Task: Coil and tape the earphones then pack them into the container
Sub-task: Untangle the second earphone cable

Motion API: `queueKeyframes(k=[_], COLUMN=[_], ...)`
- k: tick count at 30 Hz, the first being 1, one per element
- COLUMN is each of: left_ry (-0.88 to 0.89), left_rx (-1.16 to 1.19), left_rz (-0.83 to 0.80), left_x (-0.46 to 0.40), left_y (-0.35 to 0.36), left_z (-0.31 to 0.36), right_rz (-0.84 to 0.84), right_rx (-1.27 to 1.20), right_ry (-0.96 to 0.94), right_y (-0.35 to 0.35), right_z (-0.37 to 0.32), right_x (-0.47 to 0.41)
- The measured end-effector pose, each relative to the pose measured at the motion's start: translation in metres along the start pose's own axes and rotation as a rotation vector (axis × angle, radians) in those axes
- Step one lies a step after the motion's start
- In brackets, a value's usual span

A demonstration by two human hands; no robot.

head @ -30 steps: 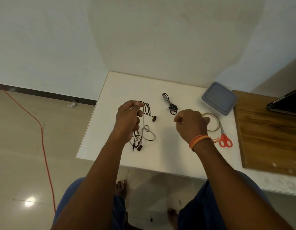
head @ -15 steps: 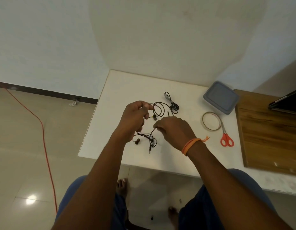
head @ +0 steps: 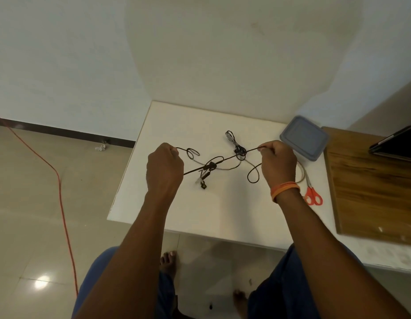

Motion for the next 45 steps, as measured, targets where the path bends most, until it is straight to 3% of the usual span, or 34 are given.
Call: queueKeyframes(k=[4,10,16,22,24,26,28,30,32,33,35,37,40,45], left_ry=[-0.069,-0.189,-0.19,-0.686,-0.677,-0.661,-0.668,-0.663,-0.609,-0.558,-0.435,-0.349,-0.301,-0.325], left_rx=[-0.056,0.29,0.432,0.905,0.933,0.966,1.06,1.161,1.193,1.2,1.281,1.426,1.523,1.459], left_rz=[0.1,0.253,0.29,0.189,0.177,0.074,-0.142,-0.384,-0.582,-0.656,-0.742,-0.768,-0.7,-0.462], left_x=[0.003,-0.005,-0.009,-0.014,-0.013,-0.01,-0.003,0.007,0.017,0.022,0.031,0.033,0.028,0.008], left_y=[-0.01,-0.027,-0.026,-0.014,-0.014,-0.006,0.008,0.021,0.031,0.034,0.035,0.032,0.023,0.013], left_z=[0.0,-0.011,-0.016,-0.053,-0.048,-0.037,-0.022,-0.002,0.019,0.029,0.05,0.063,0.067,0.04], right_rz=[0.013,0.058,-0.073,-0.17,-0.185,-0.217,-0.324,-0.437,-0.477,-0.52,-0.75,-0.877,-0.871,-0.645], right_rx=[-0.024,-0.042,-0.095,-0.364,-0.243,0.075,0.364,0.484,0.378,0.206,-0.238,-0.354,-0.13,0.059], right_ry=[0.034,0.129,0.299,0.599,0.483,0.227,0.115,0.11,-0.057,-0.157,-0.185,-0.184,-0.275,-0.328], right_y=[-0.004,-0.019,-0.01,-0.005,-0.003,0.001,0.015,0.028,0.039,0.044,0.051,0.059,0.068,0.051], right_z=[0.005,0.018,0.023,0.038,0.033,0.022,0.02,0.021,0.003,-0.013,-0.043,-0.049,-0.044,-0.033], right_x=[-0.005,-0.016,-0.011,-0.002,-0.006,-0.013,-0.004,0.013,0.028,0.035,0.054,0.066,0.073,0.044])
Point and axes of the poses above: each hand's wrist, its own x-axis away from the middle knuckle, its own y-axis out of the palm, z = x × y, the point moved 6 cm from there along -x, towards the middle knuckle
